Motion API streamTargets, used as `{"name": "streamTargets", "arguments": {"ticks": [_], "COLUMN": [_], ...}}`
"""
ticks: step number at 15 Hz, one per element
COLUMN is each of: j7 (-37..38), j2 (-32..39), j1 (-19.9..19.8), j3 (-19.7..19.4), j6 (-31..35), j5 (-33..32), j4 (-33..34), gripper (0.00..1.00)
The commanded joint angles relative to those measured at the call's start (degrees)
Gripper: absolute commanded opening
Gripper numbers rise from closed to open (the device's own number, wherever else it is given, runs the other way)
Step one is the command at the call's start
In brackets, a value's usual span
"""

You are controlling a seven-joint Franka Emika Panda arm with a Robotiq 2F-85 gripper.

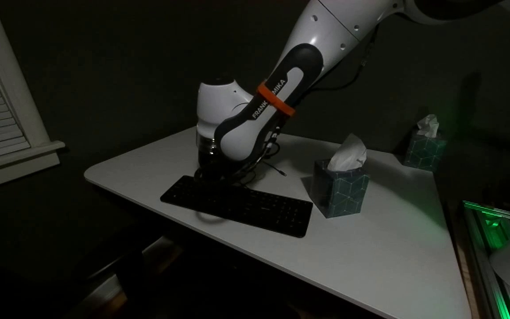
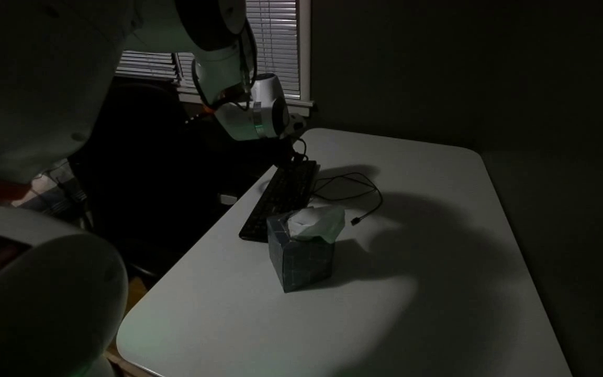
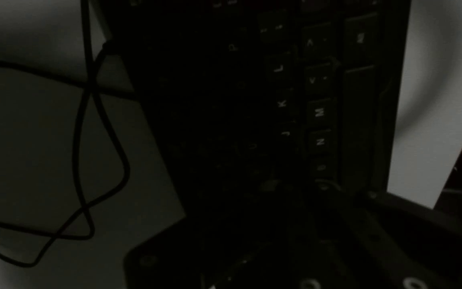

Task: Press a button on the right side of the keyboard

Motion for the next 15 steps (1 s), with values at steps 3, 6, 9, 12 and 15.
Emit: {"name": "streamTargets", "arguments": {"ticks": [3, 6, 9, 12, 15], "j7": [-0.9, -1.2, -1.6, -1.7, -1.8], "j2": [2.1, 2.5, 3.0, 3.4, 4.1], "j1": [1.0, 1.2, 1.2, 1.5, 1.7], "j3": [-1.6, -1.9, -1.8, -2.1, -2.4], "j6": [4.0, 6.2, 6.1, 5.7, 4.9], "j5": [1.1, 1.3, 1.6, 1.5, 1.5], "j4": [1.1, 1.1, 1.2, 1.5, 1.8], "gripper": [0.00, 0.00, 0.00, 0.00, 0.00]}}
